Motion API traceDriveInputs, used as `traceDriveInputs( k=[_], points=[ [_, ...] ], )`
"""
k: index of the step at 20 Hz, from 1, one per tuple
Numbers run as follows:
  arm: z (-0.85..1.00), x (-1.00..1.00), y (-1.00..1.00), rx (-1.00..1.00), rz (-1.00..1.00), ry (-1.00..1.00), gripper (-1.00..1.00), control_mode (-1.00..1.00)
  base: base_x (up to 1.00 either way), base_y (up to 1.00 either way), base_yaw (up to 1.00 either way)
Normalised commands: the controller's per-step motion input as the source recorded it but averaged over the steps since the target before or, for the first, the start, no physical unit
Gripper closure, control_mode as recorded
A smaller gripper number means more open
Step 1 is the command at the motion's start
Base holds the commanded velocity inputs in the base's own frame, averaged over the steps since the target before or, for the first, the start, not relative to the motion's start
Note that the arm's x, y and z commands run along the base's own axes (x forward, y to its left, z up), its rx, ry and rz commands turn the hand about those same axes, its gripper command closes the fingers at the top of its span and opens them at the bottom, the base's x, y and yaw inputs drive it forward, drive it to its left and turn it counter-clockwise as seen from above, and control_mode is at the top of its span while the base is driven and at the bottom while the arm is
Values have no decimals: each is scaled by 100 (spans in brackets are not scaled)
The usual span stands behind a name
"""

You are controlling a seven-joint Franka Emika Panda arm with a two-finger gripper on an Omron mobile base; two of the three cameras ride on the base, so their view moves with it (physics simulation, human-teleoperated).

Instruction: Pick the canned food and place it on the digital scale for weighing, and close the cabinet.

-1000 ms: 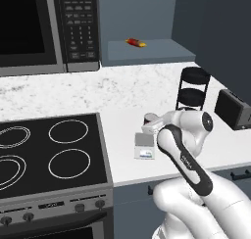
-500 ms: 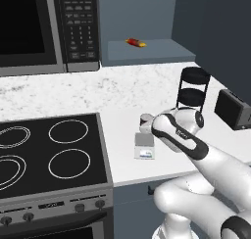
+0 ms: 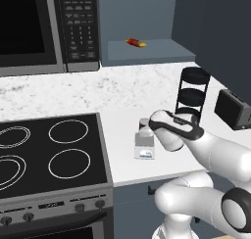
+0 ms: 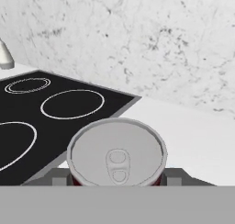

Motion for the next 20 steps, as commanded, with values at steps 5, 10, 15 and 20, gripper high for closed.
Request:
traceDriveInputs(
  k=[5, 10, 15, 20],
  points=[
    [-16, 3, -5, 0, 1, 2, 100, -100, 0, 0, 0],
    [-17, 0, -14, 0, 0, 8, 100, -100, 0, 0, 0],
    [-10, 0, -17, 0, 0, 3, 100, -100, 0, 0, 0],
    [-11, 15, -1, 0, 1, -3, 100, -100, 0, 0, 0]
  ],
)
